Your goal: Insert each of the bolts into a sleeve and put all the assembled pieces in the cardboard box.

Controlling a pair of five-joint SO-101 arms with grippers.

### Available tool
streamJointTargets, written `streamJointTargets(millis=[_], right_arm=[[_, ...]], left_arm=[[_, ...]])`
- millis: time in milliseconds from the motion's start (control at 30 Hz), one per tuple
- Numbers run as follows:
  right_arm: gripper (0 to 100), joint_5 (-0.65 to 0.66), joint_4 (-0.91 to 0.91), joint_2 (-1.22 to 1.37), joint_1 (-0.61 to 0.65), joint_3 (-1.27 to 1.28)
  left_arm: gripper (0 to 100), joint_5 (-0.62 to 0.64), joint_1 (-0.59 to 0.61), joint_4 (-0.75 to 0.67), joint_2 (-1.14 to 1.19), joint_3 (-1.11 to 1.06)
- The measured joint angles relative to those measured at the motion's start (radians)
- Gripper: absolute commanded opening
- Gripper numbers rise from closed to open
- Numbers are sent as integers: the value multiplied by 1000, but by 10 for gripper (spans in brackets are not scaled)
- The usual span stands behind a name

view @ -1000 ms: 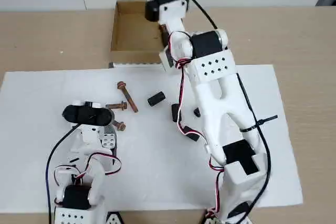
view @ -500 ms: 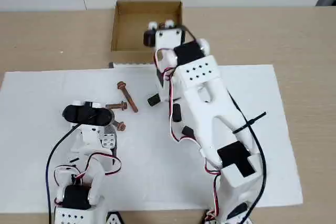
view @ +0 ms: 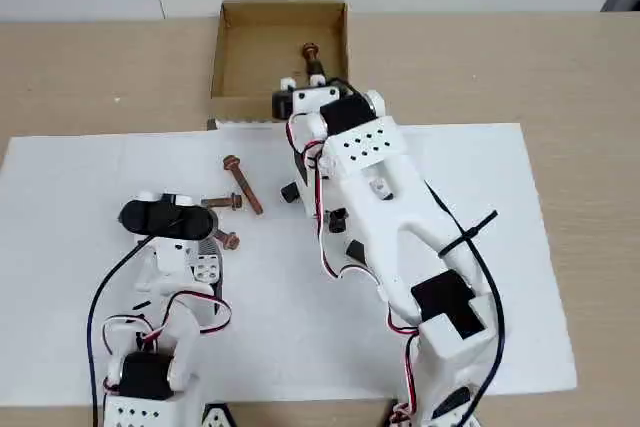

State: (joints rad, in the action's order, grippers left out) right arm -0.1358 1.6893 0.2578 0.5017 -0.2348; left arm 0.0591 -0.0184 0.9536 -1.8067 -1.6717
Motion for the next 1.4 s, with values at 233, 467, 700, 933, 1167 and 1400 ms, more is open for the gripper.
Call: streamJointTargets(millis=[233, 467, 700, 933, 1167, 1400], right_arm=[[157, 0, -40, 98, 0, 2], [155, -2, -121, 161, -6, 2], [154, -2, -189, 222, -8, 2], [53, -2, -196, 259, -12, -2], [4, -2, -192, 262, -31, -15], [2, 17, -100, 270, -20, -132]], left_arm=[[6, 0, 0, 0, 0, 0], [6, 0, 0, 0, 0, 0], [6, 0, 0, 0, 0, 0], [6, 0, 0, 0, 0, 0], [6, 0, 0, 0, 0, 0], [6, 0, 0, 0, 0, 0]])
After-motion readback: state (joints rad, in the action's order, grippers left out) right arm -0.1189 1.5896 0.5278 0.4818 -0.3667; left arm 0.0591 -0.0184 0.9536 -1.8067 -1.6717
